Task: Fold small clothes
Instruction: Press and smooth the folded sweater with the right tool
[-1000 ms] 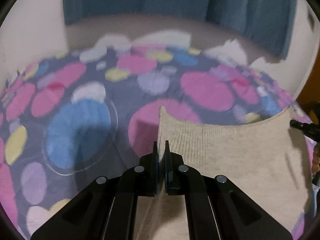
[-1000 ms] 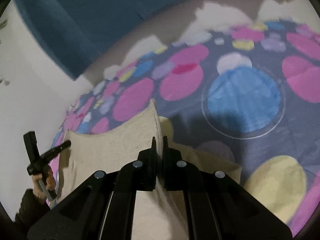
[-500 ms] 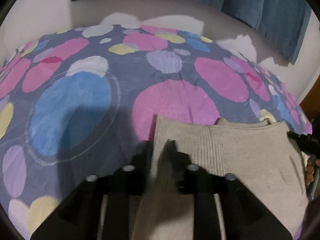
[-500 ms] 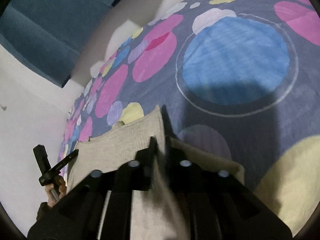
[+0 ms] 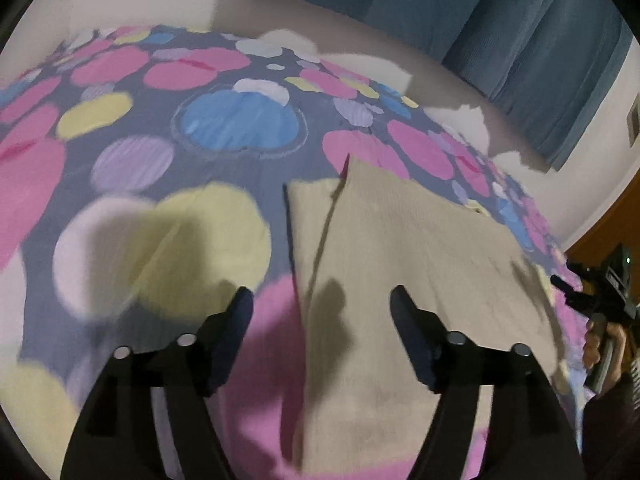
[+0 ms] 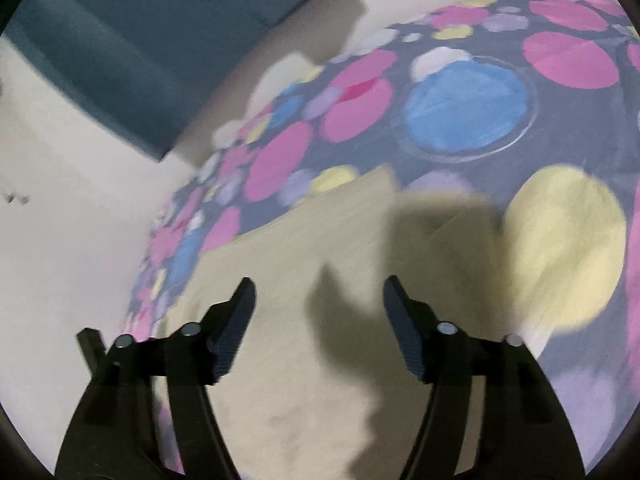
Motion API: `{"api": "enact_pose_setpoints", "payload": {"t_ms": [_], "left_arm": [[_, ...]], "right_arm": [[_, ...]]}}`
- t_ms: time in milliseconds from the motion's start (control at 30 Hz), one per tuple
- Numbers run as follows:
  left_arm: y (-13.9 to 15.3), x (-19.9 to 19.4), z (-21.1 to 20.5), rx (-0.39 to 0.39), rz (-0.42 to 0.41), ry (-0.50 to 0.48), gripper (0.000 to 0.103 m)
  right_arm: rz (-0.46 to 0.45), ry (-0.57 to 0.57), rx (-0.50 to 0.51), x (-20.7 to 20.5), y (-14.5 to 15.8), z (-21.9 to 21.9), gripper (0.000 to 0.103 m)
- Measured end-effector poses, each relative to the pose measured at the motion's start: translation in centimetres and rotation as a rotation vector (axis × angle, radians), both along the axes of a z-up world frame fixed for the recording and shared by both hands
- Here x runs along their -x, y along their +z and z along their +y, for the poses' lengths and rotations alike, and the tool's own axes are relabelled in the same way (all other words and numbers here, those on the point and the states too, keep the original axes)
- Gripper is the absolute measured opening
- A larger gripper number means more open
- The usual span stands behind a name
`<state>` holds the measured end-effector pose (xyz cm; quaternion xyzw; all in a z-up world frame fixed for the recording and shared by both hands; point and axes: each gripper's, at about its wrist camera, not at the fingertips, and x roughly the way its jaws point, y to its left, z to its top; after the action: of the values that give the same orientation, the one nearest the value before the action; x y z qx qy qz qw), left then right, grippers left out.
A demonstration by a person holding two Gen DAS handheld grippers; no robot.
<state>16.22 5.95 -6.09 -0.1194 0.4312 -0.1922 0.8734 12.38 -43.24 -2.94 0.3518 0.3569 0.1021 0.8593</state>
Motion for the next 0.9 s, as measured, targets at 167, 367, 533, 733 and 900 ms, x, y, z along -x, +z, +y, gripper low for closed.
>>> {"api": "enact_pose_setpoints", "payload": {"t_ms": [167,367,533,733,900], "left_arm": [[-0.2,2.9,1.4,0.065,0.014,0.005,0.073],[-1.3,3.8,2.1,0.117,0.054,0.02,0.073],[-2.4,3.3,2.2,0.148,0.093,0.011,0.074],[-3.0,1.0,2.4,0.223,0.127,-0.032,0.076],[-3.5,-2.0,1.8,0.297,0.185,-0.093,0.076]], "right_arm": [[-0.023,0.149,-0.069,3.3,0.3,7.5,0.077],[0.065,0.259,-0.115,5.1,-3.6,14.0,0.077],[0.011,0.251,-0.099,6.1,-5.2,14.9,0.077],[-0.026,0.253,-0.083,6.9,-5.3,15.0,0.078],[-0.039,0.266,-0.072,7.1,-5.3,15.3,0.085]]}}
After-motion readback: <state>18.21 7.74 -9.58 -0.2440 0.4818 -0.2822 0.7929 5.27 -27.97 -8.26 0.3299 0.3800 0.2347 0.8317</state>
